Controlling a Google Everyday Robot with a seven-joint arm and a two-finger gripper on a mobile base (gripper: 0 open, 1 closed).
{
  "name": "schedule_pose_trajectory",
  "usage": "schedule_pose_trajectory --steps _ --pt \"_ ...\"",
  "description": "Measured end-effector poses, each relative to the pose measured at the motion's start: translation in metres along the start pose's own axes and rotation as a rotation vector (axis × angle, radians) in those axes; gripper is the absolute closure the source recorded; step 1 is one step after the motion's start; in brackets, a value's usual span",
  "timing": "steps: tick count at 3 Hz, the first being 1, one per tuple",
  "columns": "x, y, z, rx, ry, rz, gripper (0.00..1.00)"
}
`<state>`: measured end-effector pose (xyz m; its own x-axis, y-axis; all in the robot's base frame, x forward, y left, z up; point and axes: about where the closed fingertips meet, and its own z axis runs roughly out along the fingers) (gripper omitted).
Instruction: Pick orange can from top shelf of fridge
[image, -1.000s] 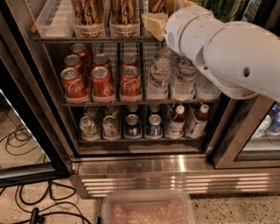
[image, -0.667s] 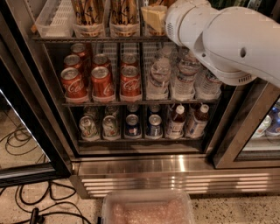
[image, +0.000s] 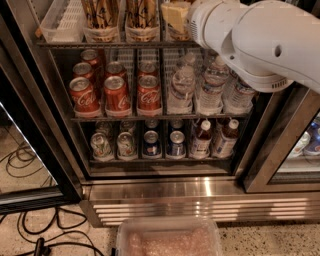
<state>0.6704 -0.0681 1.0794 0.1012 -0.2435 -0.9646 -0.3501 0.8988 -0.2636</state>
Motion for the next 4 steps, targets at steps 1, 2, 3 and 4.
schedule_pose_trajectory --steps 1,2,3,4 --pt "0.0 0.0 0.0 0.0 0.0 0.0 0.84" --pt "0.0 0.0 0.0 0.0 0.0 0.001 1.0" --pt "0.0 0.001 -0.007 -0.016 0.011 0.05 1.0" --pt "-0.023 0.004 -0.014 -0.058 -0.01 0.113 1.0"
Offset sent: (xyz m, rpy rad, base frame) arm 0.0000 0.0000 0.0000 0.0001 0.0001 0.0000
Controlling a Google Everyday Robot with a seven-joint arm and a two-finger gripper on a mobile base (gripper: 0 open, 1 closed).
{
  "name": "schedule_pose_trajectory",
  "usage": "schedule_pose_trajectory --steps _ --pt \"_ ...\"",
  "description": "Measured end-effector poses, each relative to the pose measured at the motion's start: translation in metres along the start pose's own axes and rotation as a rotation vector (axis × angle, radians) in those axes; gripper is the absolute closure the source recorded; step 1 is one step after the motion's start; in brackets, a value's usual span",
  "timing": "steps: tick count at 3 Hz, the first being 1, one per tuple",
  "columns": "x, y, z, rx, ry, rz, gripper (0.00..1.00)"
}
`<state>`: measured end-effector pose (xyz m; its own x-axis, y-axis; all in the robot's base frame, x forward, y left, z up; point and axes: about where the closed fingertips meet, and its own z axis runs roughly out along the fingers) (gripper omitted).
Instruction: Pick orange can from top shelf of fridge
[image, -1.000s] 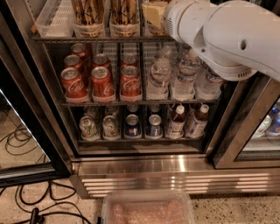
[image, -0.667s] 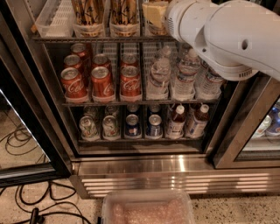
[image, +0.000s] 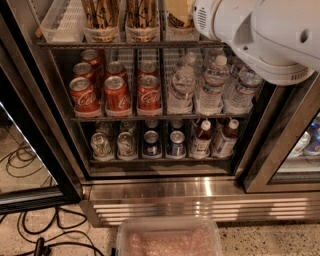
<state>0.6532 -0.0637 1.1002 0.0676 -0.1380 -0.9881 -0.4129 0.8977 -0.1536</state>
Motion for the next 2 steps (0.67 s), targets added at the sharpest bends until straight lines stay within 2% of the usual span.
schedule_pose_trajectory --steps 1,2 --pt "-0.0262 0.0108 -0.0033 -0.048 -0.031 0.035 1.0" --pt "-0.0353 0.0191 -0.0105 -0.1 -0.026 0.048 1.0"
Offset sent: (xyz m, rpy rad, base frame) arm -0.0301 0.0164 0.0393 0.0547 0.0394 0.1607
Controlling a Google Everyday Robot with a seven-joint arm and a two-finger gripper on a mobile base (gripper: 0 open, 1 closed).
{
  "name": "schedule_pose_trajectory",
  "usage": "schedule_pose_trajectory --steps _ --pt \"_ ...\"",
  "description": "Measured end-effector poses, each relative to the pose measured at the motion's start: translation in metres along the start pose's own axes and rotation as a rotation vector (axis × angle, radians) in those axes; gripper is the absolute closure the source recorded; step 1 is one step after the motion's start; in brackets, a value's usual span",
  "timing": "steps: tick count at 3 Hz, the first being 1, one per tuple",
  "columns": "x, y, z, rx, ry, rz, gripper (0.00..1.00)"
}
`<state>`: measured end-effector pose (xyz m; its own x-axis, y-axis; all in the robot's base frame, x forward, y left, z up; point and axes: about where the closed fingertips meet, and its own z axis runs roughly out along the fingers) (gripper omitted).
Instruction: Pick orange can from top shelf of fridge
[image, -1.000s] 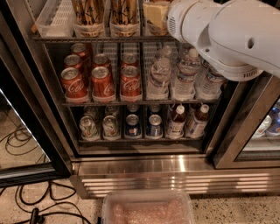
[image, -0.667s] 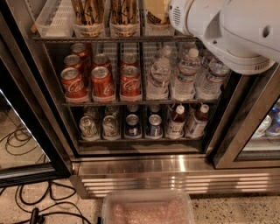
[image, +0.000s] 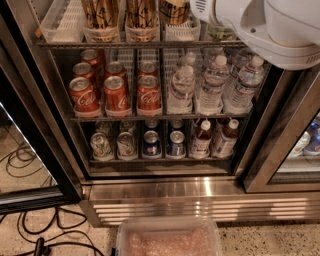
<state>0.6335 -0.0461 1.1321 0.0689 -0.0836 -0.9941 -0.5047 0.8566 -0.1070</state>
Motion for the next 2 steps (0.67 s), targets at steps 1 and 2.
schedule_pose_trajectory --steps 1,2 --pt "0.02 0.006 -0.037 -0.053 0.097 0.001 1.0" --pt "0.034 0.003 -0.085 -0.096 0.199 0.019 1.0"
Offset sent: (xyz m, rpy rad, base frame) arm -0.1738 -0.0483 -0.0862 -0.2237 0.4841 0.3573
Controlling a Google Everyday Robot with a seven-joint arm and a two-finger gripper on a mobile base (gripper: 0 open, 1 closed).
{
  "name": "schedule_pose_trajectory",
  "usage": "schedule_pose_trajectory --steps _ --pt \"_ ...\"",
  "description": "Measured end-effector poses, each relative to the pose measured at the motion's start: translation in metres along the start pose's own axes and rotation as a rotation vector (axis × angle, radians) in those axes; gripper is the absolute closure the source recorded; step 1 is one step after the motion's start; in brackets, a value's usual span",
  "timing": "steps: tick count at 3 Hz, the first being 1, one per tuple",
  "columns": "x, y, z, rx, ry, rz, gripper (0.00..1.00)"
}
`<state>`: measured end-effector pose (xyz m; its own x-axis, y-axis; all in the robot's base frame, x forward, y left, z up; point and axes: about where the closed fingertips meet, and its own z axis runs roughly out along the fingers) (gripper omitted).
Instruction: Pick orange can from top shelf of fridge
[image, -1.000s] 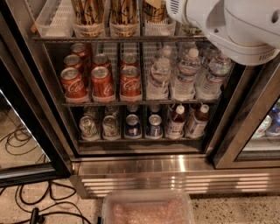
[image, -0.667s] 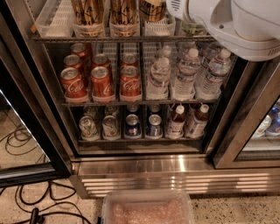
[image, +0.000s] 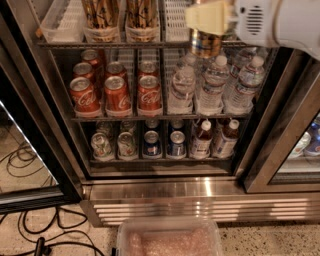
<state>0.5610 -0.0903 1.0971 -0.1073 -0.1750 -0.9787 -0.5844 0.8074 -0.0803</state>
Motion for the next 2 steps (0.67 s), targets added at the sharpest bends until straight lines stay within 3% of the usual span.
schedule_pose_trajectory --steps 1,2 --pt "0.014 0.005 -0.031 -0.082 0.062 0.019 1.0" --pt "0.018 0.022 -0.05 -0.217 0.079 0.032 1.0"
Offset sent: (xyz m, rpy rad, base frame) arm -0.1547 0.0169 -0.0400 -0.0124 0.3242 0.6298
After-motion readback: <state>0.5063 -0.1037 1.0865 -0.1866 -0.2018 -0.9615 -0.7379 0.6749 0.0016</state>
